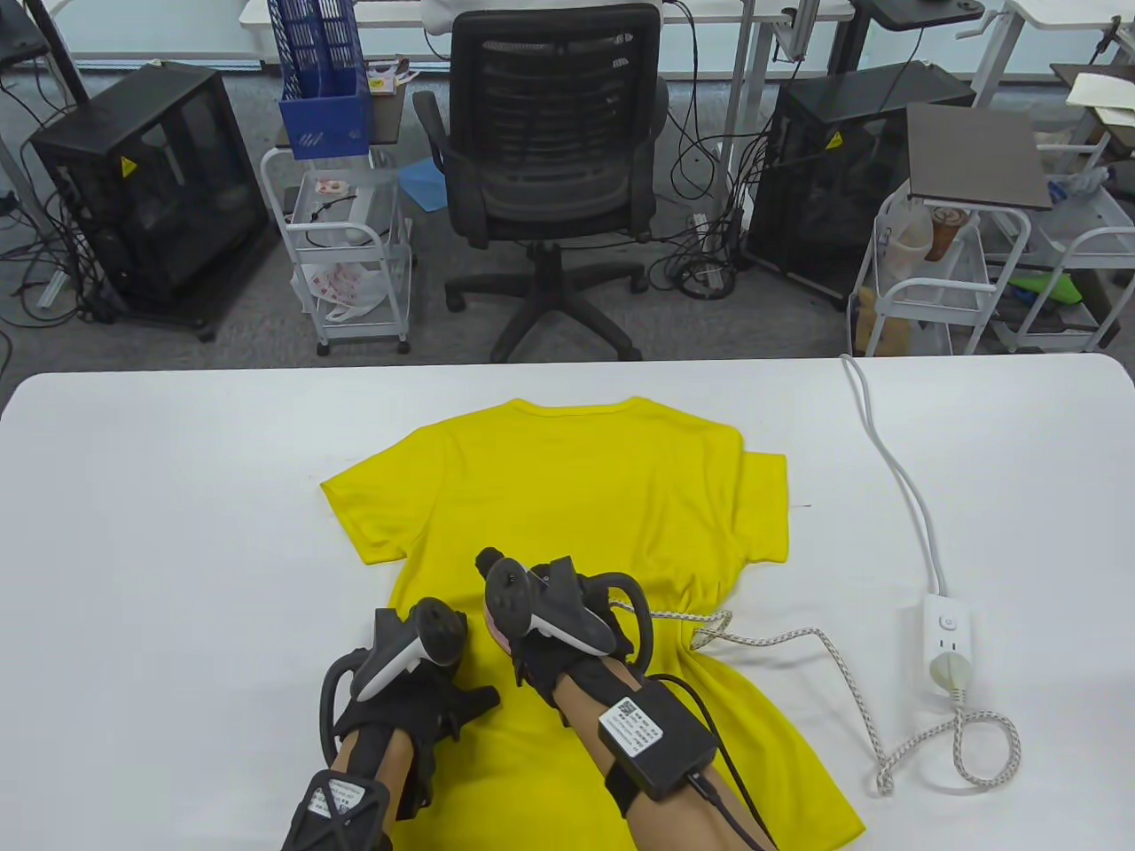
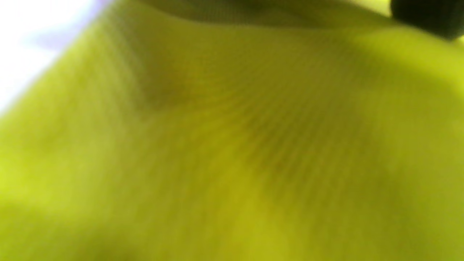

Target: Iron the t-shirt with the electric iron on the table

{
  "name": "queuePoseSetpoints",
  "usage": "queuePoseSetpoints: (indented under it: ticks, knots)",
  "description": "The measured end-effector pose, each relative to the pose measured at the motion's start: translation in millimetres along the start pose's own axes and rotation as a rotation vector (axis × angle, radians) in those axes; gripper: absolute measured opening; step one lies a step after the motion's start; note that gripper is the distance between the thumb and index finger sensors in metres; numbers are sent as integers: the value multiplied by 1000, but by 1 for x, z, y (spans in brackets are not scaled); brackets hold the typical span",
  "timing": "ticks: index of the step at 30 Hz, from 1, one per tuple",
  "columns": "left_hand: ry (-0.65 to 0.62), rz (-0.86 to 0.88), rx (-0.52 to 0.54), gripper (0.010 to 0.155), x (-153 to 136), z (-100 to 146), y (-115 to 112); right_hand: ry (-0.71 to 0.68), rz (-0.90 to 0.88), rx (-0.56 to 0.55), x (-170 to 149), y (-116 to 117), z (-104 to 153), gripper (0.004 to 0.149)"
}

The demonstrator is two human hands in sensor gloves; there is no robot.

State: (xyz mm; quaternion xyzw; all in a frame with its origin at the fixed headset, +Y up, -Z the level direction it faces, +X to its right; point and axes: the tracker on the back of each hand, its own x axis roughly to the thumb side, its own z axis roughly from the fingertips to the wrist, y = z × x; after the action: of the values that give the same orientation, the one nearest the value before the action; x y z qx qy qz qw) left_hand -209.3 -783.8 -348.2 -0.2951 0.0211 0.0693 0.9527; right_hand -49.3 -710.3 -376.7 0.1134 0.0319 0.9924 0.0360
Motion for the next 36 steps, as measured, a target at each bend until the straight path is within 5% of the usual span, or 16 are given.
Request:
queuePoseSetpoints:
  ticks: [7,11,16,23,29,33,36]
  knots:
    - [-1,-13,-24,102,-1,1,2,262,152,-124,-81,7,-21,67]
    - [-3,-17,-28,104,0,0,3,473,89,-108,-149,2,-12,67]
    - [-6,-13,-36,102,0,0,3,527,51,-103,-189,-6,6,66]
    - [-37,-51,14,95,10,4,4,277,-8,-151,-150,-31,29,66]
    - [-147,-72,29,95,25,6,1,-38,-34,-66,-78,1,64,65]
    - [-117,-80,-16,96,22,2,-5,-65,95,-142,-75,13,73,65]
    - [-118,-66,-12,96,20,1,-5,100,100,-127,-108,11,67,65]
